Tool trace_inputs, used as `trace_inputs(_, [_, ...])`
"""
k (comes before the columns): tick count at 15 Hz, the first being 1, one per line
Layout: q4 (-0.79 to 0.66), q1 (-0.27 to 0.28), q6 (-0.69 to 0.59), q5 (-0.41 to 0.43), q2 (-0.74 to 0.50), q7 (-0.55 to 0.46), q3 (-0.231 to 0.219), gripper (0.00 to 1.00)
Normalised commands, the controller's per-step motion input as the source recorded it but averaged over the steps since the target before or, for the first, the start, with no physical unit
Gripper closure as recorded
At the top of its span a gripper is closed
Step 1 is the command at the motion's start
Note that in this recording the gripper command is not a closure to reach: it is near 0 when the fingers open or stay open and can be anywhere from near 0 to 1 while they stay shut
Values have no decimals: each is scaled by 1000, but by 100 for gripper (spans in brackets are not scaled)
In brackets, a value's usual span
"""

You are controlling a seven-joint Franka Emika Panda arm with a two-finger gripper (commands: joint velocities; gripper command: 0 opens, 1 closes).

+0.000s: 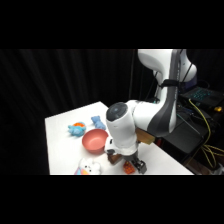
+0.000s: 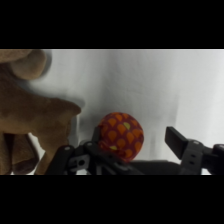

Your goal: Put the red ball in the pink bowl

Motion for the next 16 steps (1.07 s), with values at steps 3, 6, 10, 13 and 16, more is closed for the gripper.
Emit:
trace_inputs(3, [229, -54, 6, 144, 189, -131, 56, 0])
trace_inputs(6, [179, -76, 17, 151, 136, -137, 52, 17])
trace_inputs(10, [128, -67, 24, 150, 71, -127, 51, 100])
trace_inputs(13, [83, -33, 13, 129, -1, -94, 32, 97])
trace_inputs(16, [-45, -21, 10, 112, -160, -52, 7, 25])
